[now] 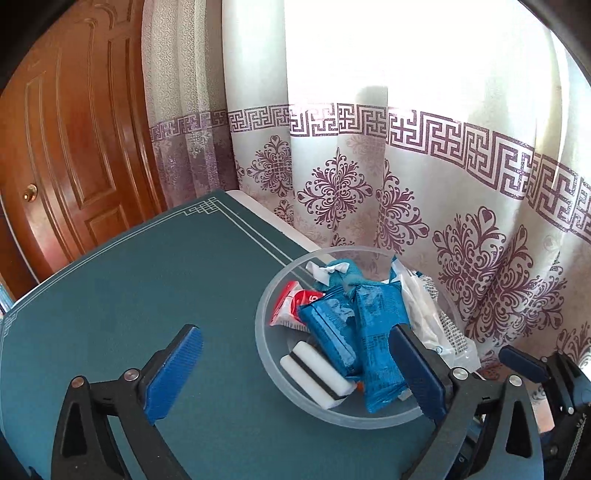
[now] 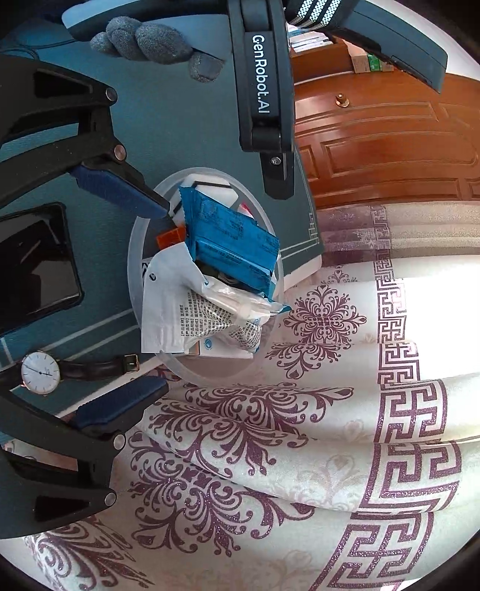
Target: Organize objects
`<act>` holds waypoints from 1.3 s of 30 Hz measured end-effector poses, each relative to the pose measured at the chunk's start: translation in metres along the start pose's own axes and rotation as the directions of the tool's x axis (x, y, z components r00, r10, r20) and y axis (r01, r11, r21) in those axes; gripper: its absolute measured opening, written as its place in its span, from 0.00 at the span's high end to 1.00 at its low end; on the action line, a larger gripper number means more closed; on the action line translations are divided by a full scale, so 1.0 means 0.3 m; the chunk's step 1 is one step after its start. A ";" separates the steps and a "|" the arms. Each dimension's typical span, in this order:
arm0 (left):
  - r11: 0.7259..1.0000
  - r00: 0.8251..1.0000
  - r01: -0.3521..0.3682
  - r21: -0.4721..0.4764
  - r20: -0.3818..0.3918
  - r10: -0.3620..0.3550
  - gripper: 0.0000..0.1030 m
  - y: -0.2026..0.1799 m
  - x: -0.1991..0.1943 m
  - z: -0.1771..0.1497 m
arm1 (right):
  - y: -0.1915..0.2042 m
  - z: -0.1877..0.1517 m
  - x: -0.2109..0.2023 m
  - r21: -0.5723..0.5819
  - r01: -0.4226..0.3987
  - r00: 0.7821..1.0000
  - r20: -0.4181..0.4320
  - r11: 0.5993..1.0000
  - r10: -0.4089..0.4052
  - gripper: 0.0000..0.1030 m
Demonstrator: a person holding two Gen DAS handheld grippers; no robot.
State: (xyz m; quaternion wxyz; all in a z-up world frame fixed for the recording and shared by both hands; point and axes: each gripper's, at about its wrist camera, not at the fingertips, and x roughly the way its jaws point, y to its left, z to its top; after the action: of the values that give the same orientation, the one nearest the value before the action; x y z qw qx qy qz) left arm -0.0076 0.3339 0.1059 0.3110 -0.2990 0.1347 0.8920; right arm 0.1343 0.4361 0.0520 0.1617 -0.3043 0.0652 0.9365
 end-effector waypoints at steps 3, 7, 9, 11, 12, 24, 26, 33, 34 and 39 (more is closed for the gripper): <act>0.999 0.999 -0.033 0.001 0.008 0.033 0.00 0.005 -0.028 -0.020 | 0.013 0.006 -0.005 -0.014 0.006 1.000 -0.002 1.000 -0.006 0.09; 0.998 0.998 -0.058 -0.007 0.006 0.058 0.00 0.015 -0.049 -0.041 | 0.020 0.011 0.002 -0.021 0.025 0.999 -0.021 0.999 -0.026 0.07; 0.998 0.998 -0.056 -0.013 0.000 0.056 0.00 0.021 -0.058 -0.052 | 0.019 0.013 0.011 -0.023 0.036 0.999 -0.034 0.999 -0.037 0.07; 0.998 0.999 -0.054 -0.014 -0.007 0.054 0.00 0.022 -0.062 -0.061 | 0.013 0.013 0.013 -0.020 0.043 0.998 -0.039 0.999 -0.043 0.07; 0.999 0.999 -0.052 -0.014 -0.009 0.052 0.00 0.022 -0.062 -0.064 | 0.011 0.014 0.014 -0.017 0.045 0.998 -0.041 0.999 -0.046 0.07; 0.999 0.999 -0.030 -0.014 -0.044 0.029 0.00 0.008 -0.051 -0.079 | 0.013 0.017 0.024 -0.027 0.058 0.997 -0.051 0.998 -0.059 0.07; 1.000 0.999 -0.028 -0.012 -0.043 0.028 0.00 0.005 -0.052 -0.079 | 0.011 0.017 0.024 -0.025 0.058 0.997 -0.051 0.998 -0.059 0.07; 1.000 0.999 -0.013 0.006 -0.044 0.014 0.00 -0.011 -0.052 -0.082 | 0.012 0.017 0.025 -0.030 0.058 0.997 -0.051 0.998 -0.059 0.07; 1.000 0.999 -0.011 0.010 -0.043 0.011 0.00 -0.015 -0.053 -0.083 | 0.013 0.018 0.026 -0.030 0.058 0.997 -0.051 0.998 -0.059 0.07; 1.000 0.999 -0.006 0.021 -0.038 0.007 0.00 -0.027 -0.054 -0.091 | 0.012 0.019 0.030 -0.026 0.058 0.997 -0.053 0.998 -0.060 0.07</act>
State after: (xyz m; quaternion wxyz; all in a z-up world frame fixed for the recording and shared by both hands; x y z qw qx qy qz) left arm 0.0201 0.3206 0.0940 0.3086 -0.3124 0.1511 0.8856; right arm 0.1232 0.4362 0.0513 0.1837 -0.3330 0.0491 0.9236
